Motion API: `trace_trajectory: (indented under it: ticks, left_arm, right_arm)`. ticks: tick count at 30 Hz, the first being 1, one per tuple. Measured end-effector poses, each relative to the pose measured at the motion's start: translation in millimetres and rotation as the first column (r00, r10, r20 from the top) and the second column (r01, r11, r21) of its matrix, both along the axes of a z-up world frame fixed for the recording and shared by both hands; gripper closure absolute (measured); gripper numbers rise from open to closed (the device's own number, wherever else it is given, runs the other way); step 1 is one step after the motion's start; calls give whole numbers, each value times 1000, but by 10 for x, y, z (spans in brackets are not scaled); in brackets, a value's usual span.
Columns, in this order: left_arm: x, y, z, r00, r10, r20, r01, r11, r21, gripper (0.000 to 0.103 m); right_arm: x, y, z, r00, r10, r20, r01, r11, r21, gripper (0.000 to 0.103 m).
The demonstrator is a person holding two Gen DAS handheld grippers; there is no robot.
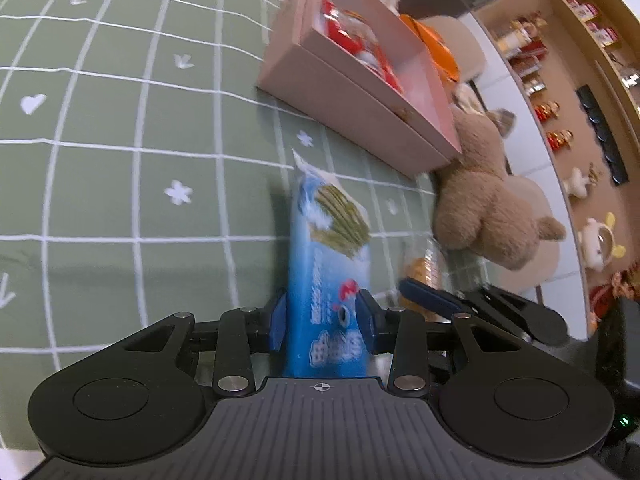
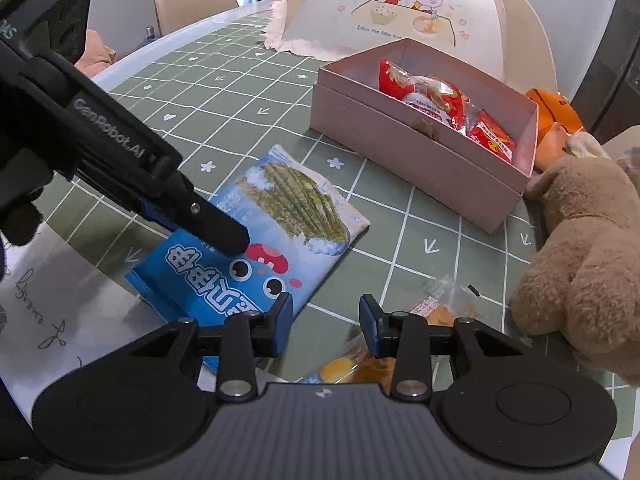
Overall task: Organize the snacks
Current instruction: 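Grasp the blue seaweed packet with the left tool and lift it, then grasp the clear-wrapped bread stick with the right tool while the left tool holds the seaweed packet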
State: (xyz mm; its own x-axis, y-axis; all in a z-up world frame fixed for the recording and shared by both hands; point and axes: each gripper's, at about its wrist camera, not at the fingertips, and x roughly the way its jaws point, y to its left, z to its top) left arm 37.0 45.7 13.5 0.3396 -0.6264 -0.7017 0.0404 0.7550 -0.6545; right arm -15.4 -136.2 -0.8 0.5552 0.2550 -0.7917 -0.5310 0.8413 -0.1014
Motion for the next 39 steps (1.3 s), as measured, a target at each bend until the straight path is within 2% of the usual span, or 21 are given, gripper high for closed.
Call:
trace_trajectory:
  ticks: [3,5,10,11,13,16,18,19,20,22,26,28,30,32,35,39]
  left_arm:
    - [-31,-82,102,999,-39,33,39,999,-13,62]
    - [-1,-124,119,999,-31,43,30,999,11,62]
    - [164,-262,13,999,-19,47,18,999,30,62]
    - [182,-295,-4,999,-23,47,21,999,30,64]
    - [188,-348,-14,998,-35,52,34,999,36,84]
    - [157,-410,35,996,-54,64,52,998,47,85]
    - [133,-412,80,997,-51,64,48,997,58,85]
    - [113,-407,118,996,-47,76,41,996,78,85]
    - [98,-398,157,995,-42,91,32,994,100,85]
    - [52,-335,246,992,-20,127,3,991,132,85]
    - [-21,-159,340,986,48,159,-74,985,159,85]
    - [-45,-81,355,984,71,162,-100,979,179,85]
    - [-57,-60,350,985,72,158,-104,975,199,85]
    - [-69,-46,325,988,64,144,-93,975,202,85]
    - [-94,-80,277,991,49,126,-76,973,218,84]
    - [-112,-122,261,992,46,120,-76,962,262,82]
  right_arm:
    - [7,-15,-13,1000,5,2,-5,1000,0,66]
    - [18,-25,-21,1000,4,4,-4,1000,1,66]
    - [37,-31,-65,1000,2,-4,-2,1000,-2,66]
    - [38,-31,-64,1000,5,-5,-5,1000,-1,66]
    - [29,-49,-53,1000,9,-2,-9,1000,8,66]
    - [-31,-128,35,1000,5,22,-6,1000,25,65]
    - [-61,-216,119,999,-28,40,26,999,46,55]
    - [-60,-270,157,997,-58,46,56,997,56,45]
    - [-53,-333,188,993,-102,55,98,993,66,39]
    - [-18,-472,222,977,-206,56,201,976,89,39]
    - [115,-755,152,938,-329,-107,343,923,176,39]
    - [172,-843,68,921,-330,-208,375,897,236,39]
    - [194,-828,-3,915,-307,-263,375,888,266,39]
    - [194,-716,-44,925,-277,-261,343,903,257,38]
    - [190,-468,-46,954,-210,-211,256,942,219,38]
    - [217,-150,-65,979,-141,-144,160,979,130,35]
